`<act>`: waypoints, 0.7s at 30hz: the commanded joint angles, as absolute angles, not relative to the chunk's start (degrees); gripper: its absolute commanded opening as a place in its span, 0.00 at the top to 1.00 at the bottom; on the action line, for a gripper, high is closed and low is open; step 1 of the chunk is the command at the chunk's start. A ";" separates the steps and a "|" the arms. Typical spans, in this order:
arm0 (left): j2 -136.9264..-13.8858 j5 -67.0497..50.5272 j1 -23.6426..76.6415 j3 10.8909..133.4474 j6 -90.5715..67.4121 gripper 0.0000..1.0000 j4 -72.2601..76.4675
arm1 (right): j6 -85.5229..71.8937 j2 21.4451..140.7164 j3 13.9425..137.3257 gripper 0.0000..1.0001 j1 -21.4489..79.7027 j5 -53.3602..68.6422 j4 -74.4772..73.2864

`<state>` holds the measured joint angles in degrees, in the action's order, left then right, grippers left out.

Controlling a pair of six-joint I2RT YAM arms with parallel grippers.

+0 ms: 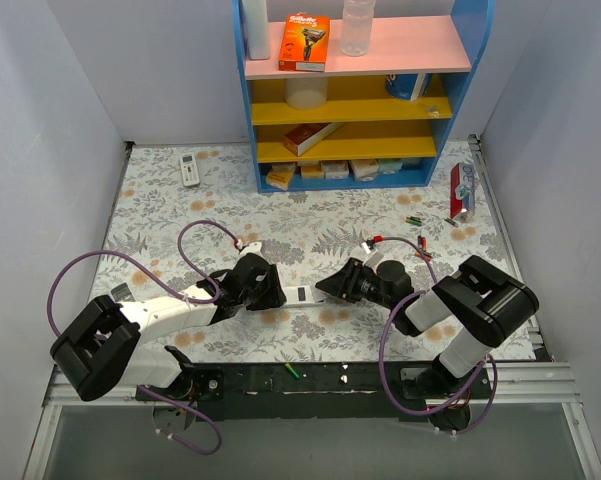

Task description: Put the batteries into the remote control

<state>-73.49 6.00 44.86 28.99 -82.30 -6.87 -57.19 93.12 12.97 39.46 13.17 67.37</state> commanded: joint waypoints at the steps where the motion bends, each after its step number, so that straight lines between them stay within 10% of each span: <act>1: -73.30 7.03 44.82 29.27 -81.47 0.53 -10.28 | -55.02 92.20 14.41 0.54 39.81 11.78 61.62; 21: -73.30 7.03 44.82 29.36 -81.47 0.53 -10.55 | -51.50 85.70 18.19 0.82 41.66 6.24 43.42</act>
<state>-73.45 6.02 44.86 28.99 -82.28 -6.98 -52.90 86.78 15.86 40.71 8.10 47.40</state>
